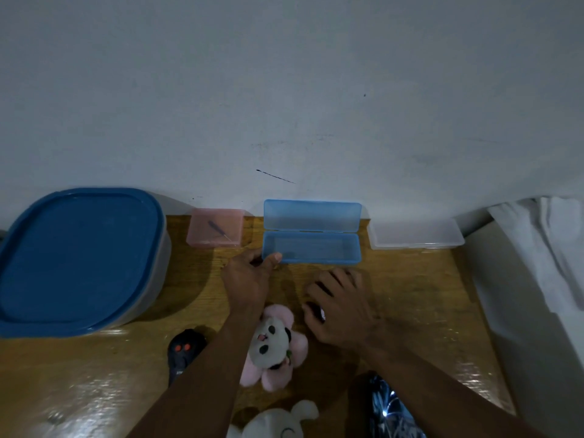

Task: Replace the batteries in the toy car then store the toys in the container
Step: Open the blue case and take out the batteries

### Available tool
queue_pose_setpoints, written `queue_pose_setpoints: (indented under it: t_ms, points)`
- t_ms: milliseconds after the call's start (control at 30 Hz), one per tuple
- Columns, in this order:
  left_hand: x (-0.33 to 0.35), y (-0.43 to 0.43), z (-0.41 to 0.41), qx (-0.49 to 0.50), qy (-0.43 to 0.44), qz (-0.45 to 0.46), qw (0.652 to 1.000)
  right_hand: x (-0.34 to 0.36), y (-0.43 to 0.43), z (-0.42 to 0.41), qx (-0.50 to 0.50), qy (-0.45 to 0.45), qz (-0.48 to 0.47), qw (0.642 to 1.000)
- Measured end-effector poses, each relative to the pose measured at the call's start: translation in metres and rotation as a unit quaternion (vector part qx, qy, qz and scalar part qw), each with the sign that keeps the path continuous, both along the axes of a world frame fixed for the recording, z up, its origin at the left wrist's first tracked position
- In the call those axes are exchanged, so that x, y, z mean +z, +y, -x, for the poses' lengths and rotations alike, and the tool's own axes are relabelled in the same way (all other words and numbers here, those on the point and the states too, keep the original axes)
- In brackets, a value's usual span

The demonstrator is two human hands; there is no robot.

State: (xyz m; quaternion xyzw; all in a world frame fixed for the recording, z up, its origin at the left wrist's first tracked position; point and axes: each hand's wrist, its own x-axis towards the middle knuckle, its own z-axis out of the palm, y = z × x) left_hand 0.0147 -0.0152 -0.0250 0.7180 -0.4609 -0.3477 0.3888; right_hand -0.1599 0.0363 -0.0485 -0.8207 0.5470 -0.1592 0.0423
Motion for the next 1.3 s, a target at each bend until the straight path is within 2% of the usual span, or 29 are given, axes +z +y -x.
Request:
queue_pose_setpoints:
  t_ms: [567, 767, 900, 1000, 1067, 1133, 1200, 1300]
  points:
    - [0.004, 0.0, 0.001, -0.009, 0.014, -0.003, 1.0, 0.007, -0.003, -0.001, -0.026, -0.031, -0.043, 0.998]
    - [0.003, 0.002, 0.0, -0.026, -0.008, -0.012, 1.0, 0.017, -0.015, 0.006, -0.06, -0.128, 0.007, 0.99]
    - [0.003, 0.001, -0.002, -0.043, -0.014, -0.023, 0.999, 0.041, -0.058, 0.021, -0.197, -0.232, 0.019, 0.952]
    - [0.005, -0.001, -0.001, -0.043, -0.021, -0.026, 0.999, 0.055, -0.087, 0.034, -0.334, -0.313, -0.097, 0.884]
    - [0.006, -0.003, 0.0, -0.041, -0.033, -0.031, 0.998, 0.058, -0.098, 0.038, -0.368, -0.344, -0.149, 0.851]
    - [0.007, -0.005, -0.001, -0.04, -0.038, -0.037, 0.998, 0.059, -0.1, 0.039, -0.353, -0.348, -0.148, 0.856]
    - [0.008, -0.006, -0.001, -0.043, -0.035, -0.042, 0.998, 0.058, -0.094, 0.039, -0.308, -0.343, -0.135, 0.877]
    - [0.009, -0.007, 0.0, -0.045, -0.023, -0.042, 0.998, 0.053, -0.08, 0.047, -0.209, -0.228, -0.07, 0.948]
